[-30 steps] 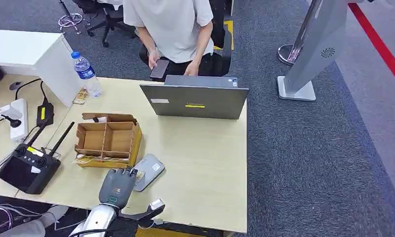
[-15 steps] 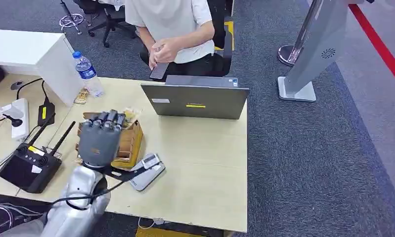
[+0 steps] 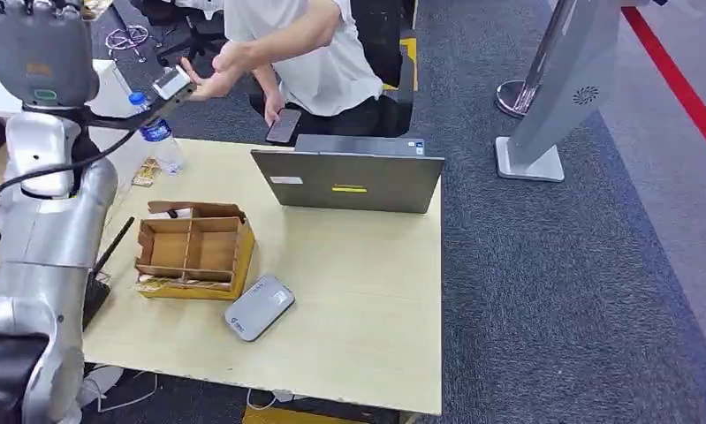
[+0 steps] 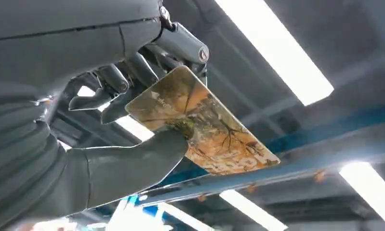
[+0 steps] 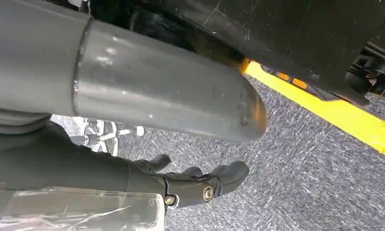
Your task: Pass the card to the sensor for recognition and then transmit it.
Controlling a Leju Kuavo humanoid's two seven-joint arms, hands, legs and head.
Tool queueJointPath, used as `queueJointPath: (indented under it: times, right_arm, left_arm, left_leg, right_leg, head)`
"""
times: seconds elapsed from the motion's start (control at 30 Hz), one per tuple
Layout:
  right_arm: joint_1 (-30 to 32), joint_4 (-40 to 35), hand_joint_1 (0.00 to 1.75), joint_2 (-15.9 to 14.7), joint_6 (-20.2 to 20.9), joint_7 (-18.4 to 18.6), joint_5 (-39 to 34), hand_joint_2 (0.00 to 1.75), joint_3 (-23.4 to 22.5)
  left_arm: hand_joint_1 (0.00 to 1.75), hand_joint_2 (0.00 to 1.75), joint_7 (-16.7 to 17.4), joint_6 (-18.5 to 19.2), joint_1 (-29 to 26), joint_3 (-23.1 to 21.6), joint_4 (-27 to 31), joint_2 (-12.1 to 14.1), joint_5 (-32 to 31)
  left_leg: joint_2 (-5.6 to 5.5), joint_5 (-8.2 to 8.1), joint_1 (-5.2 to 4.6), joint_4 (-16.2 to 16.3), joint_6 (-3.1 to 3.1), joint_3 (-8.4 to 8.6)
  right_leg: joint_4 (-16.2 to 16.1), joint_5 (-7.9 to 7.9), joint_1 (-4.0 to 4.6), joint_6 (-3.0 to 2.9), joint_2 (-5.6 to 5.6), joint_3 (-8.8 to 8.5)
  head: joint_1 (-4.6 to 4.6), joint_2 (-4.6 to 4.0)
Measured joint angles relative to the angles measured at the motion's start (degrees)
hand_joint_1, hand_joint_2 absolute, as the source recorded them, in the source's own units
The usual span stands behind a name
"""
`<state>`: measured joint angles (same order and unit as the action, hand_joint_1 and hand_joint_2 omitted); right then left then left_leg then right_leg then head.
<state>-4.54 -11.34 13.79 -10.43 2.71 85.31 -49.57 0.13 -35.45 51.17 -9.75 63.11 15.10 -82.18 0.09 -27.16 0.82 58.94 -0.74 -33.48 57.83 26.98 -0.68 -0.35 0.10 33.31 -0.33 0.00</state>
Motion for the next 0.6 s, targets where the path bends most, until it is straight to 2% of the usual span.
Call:
queueJointPath:
  times: [0.1, 0.2, 0.6]
  right_arm:
    - [-0.03, 0.00, 0.00, 0.00, 0.02, 0.31, 0.00, 0.00, 0.39]
    - [-0.05, -0.02, 0.00, 0.00, 0.00, 0.33, -0.04, 0.00, 0.53]
    - [-0.04, 0.00, 0.00, 0.00, 0.02, 0.41, -0.04, 0.00, 0.55]
  left_arm:
    - [1.75, 1.75, 0.07, -1.61, 2.09, 0.50, -6.65, 0.22, -0.66]
    - [1.75, 1.75, 0.11, -1.70, 2.64, 0.59, -10.20, 0.20, -0.81]
    - [1.75, 1.75, 0.31, -1.66, 3.05, 0.59, -13.71, 0.18, -0.81]
  left_leg:
    - [-0.02, 0.00, 0.00, 0.00, 0.00, -0.02]
    - [-0.02, -0.01, -0.01, 0.00, 0.00, -0.05]
    - [-0.02, 0.00, -0.01, 0.00, 0.00, -0.05]
  right_leg:
    - [0.00, 0.00, 0.00, 0.00, -0.02, 0.00]
    - [-0.01, 0.01, 0.00, 0.00, -0.01, 0.01]
    - [-0.03, 0.00, -0.01, 0.00, -0.01, 0.02]
  head:
    - [-0.02, 0.00]
    - [0.02, 0.00]
    - [0.00, 0.00]
